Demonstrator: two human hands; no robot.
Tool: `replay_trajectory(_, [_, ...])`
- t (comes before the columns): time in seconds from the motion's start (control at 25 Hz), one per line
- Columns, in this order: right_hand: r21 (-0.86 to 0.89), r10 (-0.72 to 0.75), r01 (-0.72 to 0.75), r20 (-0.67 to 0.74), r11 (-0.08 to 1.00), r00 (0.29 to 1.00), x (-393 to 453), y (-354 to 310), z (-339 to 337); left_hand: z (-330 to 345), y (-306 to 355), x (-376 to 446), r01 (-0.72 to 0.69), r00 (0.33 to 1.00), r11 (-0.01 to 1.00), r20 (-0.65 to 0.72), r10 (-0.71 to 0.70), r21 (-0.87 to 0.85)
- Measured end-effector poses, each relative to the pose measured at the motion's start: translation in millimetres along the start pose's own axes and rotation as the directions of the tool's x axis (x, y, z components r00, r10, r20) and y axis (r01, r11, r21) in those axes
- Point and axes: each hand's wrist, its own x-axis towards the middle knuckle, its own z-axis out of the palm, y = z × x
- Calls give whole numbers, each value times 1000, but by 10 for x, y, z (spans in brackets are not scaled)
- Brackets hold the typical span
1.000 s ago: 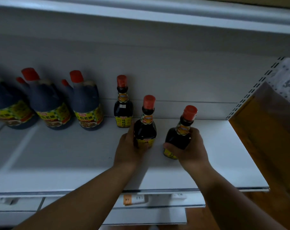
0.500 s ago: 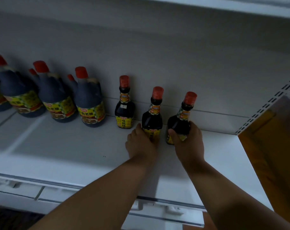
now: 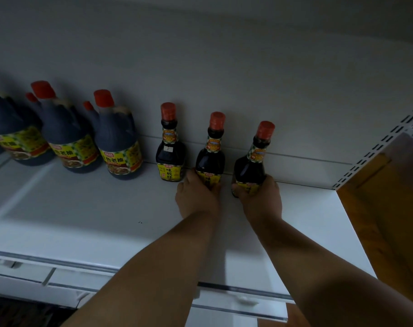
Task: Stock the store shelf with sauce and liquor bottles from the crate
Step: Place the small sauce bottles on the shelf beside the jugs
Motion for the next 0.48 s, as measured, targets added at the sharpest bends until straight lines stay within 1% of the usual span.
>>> replay_trajectory(0.16, [-44,-17,18,16,999,1000,35,26,8,23,35,45,10,1000,1000,-22,-10,7])
replay_trajectory(0.48, [-66,-2,3,10,998,1000,86,-42,36,31,41,44,-2,1000,999,-27,4,48])
